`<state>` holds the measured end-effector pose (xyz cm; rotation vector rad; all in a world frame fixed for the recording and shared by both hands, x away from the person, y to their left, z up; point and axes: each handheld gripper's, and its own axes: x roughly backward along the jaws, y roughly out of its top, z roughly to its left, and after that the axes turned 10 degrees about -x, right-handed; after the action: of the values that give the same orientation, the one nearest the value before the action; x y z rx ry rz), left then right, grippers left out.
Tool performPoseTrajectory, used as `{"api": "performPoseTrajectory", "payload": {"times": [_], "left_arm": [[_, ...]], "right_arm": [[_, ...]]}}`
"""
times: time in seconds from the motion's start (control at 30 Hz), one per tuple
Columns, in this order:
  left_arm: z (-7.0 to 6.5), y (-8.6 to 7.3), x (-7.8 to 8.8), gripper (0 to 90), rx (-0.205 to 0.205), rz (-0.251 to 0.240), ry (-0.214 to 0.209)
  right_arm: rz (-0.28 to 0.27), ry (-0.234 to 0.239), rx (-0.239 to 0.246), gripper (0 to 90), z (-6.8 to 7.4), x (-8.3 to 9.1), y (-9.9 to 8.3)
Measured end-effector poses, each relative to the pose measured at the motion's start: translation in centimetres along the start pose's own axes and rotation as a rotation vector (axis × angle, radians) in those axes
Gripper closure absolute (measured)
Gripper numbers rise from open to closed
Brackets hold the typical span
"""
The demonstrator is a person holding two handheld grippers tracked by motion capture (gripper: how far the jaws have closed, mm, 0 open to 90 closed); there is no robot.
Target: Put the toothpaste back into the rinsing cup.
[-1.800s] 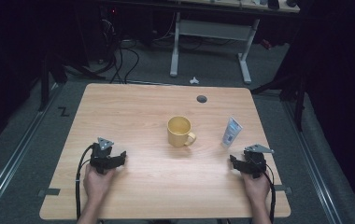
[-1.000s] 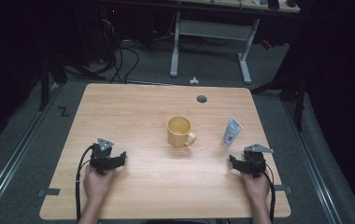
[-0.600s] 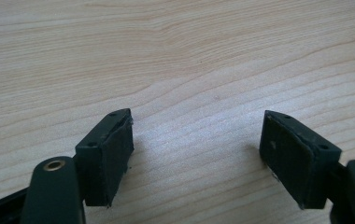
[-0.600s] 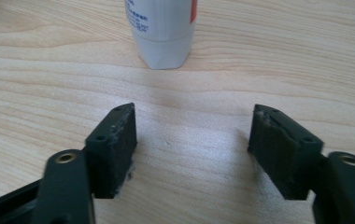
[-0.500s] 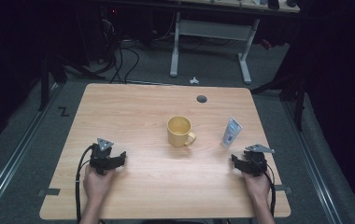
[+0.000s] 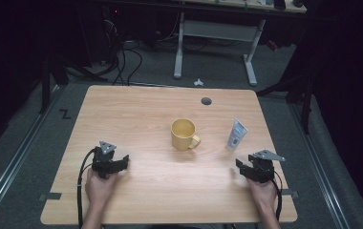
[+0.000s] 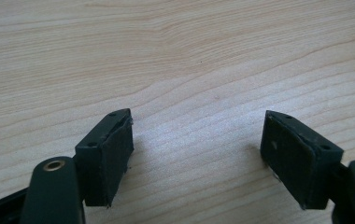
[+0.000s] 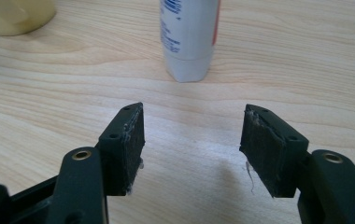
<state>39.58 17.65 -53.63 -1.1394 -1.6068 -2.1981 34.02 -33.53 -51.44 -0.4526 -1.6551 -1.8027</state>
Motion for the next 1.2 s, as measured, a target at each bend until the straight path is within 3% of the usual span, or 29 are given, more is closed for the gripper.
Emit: {"api": "performPoseTrajectory", "payload": {"times": [0.47,0.77,1.2], "left_arm": [[0.0,0.0,0.0,26.0,0.001,0.0,-0.003],[0.1,0.0,0.0,26.1,0.001,0.001,-0.006],[0.1,0.0,0.0,25.9,0.001,0.0,-0.005]], "right_arm": [[0.008,0.015,-0.01,35.9,1.2,0.3,0.4],[-0.037,0.043,-0.033,31.8,1.6,0.9,1.6],[-0.081,0.047,-0.016,26.5,2.2,0.8,4.0]]}}
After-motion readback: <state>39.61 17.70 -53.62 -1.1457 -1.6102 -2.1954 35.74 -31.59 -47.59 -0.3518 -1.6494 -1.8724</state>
